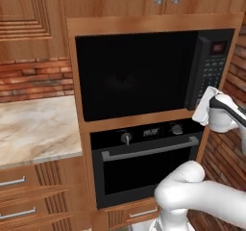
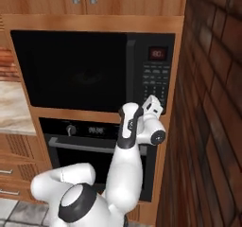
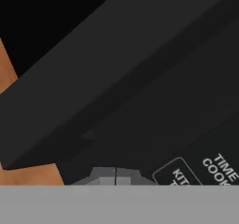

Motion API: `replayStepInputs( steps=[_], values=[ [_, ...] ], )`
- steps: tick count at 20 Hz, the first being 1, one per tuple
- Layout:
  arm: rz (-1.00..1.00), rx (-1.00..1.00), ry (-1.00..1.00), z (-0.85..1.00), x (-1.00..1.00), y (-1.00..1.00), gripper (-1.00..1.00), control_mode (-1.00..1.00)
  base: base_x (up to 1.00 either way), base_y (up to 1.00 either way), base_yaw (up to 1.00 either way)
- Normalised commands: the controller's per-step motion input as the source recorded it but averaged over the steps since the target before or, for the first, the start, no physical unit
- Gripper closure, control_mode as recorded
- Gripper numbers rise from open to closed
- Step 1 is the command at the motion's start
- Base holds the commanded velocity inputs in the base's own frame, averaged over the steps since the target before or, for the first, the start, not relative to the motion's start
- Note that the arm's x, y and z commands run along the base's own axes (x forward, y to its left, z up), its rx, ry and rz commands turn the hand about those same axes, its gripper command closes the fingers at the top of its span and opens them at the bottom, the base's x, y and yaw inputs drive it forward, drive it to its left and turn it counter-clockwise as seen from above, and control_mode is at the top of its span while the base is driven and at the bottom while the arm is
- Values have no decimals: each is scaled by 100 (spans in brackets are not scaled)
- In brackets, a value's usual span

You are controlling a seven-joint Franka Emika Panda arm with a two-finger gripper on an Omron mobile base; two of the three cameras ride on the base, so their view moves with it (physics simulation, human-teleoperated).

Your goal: Transport the steak from the fridge to the microwave and turn on the microwave.

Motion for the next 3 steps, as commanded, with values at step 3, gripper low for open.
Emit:
replayStepInputs(
  steps=[3],
  values=[
    [17, 9, 0, -10, 40, -79, 100, -100, 0, 0, 0]
  ],
)
